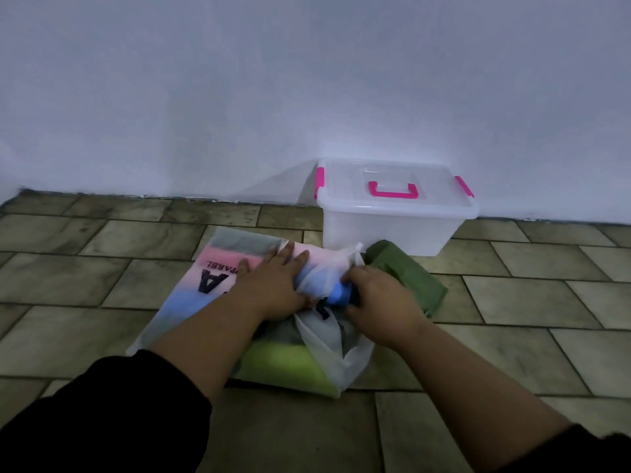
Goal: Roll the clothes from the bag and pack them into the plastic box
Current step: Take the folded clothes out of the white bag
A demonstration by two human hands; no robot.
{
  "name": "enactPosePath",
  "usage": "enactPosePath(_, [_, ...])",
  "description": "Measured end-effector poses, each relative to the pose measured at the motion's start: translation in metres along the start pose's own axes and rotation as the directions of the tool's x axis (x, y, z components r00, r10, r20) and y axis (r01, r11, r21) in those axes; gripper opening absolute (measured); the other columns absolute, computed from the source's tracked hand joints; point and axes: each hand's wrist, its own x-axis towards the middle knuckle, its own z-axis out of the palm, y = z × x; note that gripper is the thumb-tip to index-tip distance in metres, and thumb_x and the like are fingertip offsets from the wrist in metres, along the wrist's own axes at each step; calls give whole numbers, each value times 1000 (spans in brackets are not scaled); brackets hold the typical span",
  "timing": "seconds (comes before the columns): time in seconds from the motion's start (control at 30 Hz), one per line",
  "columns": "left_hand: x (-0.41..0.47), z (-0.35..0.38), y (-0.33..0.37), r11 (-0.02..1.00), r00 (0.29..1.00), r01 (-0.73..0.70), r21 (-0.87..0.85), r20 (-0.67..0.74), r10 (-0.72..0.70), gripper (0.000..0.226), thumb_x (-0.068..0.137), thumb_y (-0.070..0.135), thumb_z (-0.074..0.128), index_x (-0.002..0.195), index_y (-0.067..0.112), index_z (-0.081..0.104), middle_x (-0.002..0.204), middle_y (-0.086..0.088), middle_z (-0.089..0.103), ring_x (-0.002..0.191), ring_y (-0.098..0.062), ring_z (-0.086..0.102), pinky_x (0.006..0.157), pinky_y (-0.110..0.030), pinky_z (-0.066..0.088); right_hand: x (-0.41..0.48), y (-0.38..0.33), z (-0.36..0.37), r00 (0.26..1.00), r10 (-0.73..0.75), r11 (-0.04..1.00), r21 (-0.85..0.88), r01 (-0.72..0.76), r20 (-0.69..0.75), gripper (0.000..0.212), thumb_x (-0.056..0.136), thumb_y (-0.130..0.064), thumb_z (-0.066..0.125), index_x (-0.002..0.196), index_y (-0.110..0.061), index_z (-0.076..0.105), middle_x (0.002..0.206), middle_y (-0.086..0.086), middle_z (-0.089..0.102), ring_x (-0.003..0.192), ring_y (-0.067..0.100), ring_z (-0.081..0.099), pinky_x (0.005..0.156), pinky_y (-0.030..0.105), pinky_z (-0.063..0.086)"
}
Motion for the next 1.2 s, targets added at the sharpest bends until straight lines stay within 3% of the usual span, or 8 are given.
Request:
enactPosePath(0.13, [-2,2,2,1000,1000,4,-13,6,-4,95,74,75,44,148,39,-3,157,8,-17,144,-18,-14,108,-63,-5,14,5,13,998,59,993,107,-58,-4,42,70,-34,71,100,-25,43,93,0,59,77,18,51,66,27,37])
enactPosePath(0.37, [-7,2,1,999,1000,10,-52,-16,-10,93,72,82,34,148,40,3,157,10,-14,144,-14,-13,109,-61,-6,-2,3,-5,988,146,952,279,-125,-54,35,59,-32,77,83,-31,52,85,-9,59,76,13,56,63,28,44])
enactPosePath(0.5, [-6,3,-1,1000,1000,3,-27,-23,-4,92,71,83,30,148,39,4,158,11,-14,144,-12,-15,108,-61,-6,-34,28,-45,962,239,894,418,-164,-133,34,59,-23,80,80,-37,56,83,-10,61,68,4,58,54,17,46])
enactPosePath(0.6, [-6,5,-1,1000,1000,-4,7,-31,4,92,73,82,32,148,38,3,157,10,-15,144,-13,-16,108,-62,-6,-53,63,-71,897,390,767,613,-191,-209,31,64,-15,79,81,-32,60,74,-9,67,58,2,61,50,14,48])
enactPosePath(0.73, [-6,6,0,999,1000,-1,35,-28,2,91,75,79,34,148,38,0,157,9,-17,144,-15,-16,108,-62,-6,-52,97,-68,700,668,530,822,-208,-253,28,67,-10,77,76,-29,57,80,-3,60,71,22,63,59,36,56])
enactPosePath(0.8, [-6,5,1,999,1000,2,32,-26,-1,91,75,79,35,148,38,0,157,9,-17,144,-15,-15,109,-62,-5,-44,102,-51,636,726,578,734,-356,-263,28,67,-16,76,81,-26,55,81,2,60,65,24,60,59,38,53])
enactPosePath(1.03, [-5,1,1,999,1000,17,28,19,-18,95,74,78,39,148,36,-3,157,8,-17,145,-16,-13,108,-64,-3,-34,98,-41,789,610,760,340,-554,-76,36,72,-25,71,103,-22,55,97,-2,62,73,14,55,61,29,37])
enactPosePath(1.2, [15,-14,21,999,1000,-15,46,-12,16,102,69,81,42,148,35,-1,159,5,-3,146,-21,-2,107,-66,1,-27,29,-57,904,262,929,342,-141,-339,33,74,-19,67,105,-29,62,95,-16,57,82,1,53,70,15,38])
